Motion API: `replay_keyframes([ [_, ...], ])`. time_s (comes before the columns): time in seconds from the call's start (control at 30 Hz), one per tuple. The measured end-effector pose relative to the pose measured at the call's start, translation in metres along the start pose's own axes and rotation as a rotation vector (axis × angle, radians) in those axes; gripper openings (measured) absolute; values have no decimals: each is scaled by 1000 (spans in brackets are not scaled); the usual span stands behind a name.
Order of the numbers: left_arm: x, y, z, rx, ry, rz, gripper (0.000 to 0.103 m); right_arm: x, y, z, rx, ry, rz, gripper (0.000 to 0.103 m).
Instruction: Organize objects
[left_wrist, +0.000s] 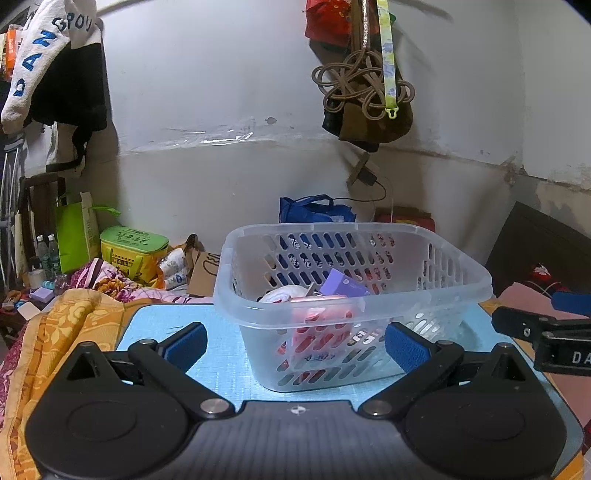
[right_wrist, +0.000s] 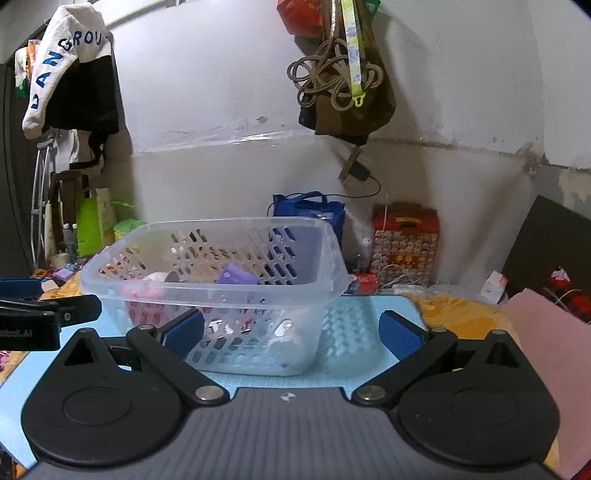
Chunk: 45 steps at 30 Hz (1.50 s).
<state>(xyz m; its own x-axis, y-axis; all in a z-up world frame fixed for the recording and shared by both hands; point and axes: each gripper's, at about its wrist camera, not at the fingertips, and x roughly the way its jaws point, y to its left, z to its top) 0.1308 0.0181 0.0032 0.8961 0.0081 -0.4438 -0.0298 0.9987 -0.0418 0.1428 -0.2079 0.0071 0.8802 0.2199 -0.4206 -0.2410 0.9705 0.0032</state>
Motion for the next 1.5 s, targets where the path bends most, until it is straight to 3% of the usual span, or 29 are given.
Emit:
replay_keyframes([
  [0.7, -3, -11, -2, 49, -19, -8, 103, -2, 3, 0, -3, 3, 20, 103],
  [1.5, -1, -10, -4, 39, -10, -15, 103, 0, 6, -2, -10, 13, 25, 103],
])
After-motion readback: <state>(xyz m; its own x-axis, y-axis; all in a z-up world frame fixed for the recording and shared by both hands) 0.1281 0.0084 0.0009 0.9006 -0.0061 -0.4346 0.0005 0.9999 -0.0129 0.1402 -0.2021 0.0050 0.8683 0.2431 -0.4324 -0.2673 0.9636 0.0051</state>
